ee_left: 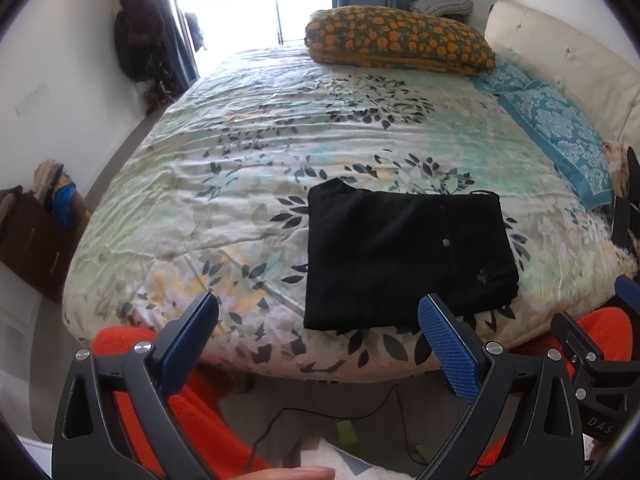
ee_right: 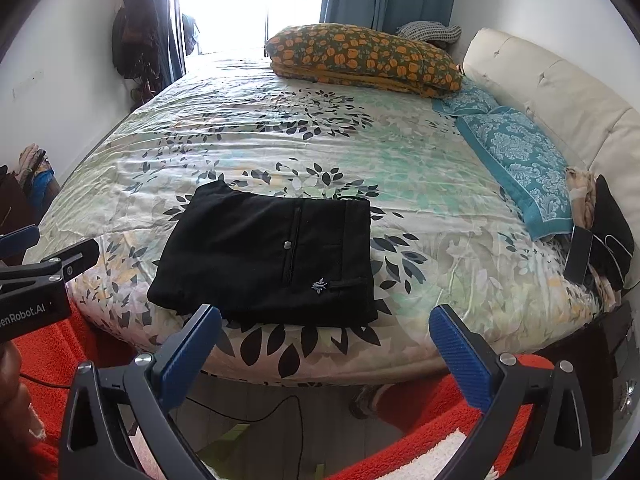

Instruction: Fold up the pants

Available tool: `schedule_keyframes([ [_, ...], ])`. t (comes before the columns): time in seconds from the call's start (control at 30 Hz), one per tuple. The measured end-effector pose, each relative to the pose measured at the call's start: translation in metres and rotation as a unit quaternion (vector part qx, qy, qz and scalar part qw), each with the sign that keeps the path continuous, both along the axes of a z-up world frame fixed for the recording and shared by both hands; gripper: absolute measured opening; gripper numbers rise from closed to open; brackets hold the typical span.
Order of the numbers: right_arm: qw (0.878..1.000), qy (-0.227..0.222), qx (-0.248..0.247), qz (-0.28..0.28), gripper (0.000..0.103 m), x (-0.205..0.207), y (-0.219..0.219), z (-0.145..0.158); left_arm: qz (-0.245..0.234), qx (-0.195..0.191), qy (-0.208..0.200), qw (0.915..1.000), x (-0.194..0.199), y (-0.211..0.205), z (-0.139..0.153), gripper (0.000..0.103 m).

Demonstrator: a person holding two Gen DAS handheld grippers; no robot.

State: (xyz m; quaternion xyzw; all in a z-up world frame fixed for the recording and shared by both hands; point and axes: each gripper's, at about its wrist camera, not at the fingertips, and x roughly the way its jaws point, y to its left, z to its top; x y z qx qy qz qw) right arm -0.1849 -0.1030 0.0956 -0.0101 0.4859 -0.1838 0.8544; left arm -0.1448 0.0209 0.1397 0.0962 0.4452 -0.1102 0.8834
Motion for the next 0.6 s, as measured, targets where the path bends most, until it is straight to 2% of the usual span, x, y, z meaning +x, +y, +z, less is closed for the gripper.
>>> schedule_keyframes([
  [0.6, 1.0, 0.005, -0.011, 0.005, 0.103, 0.0035, 0.0045, -0.0041, -0.004, 0.003, 0.016, 0.9999, 0.0032, -0.0019, -0.0101, 0.101],
])
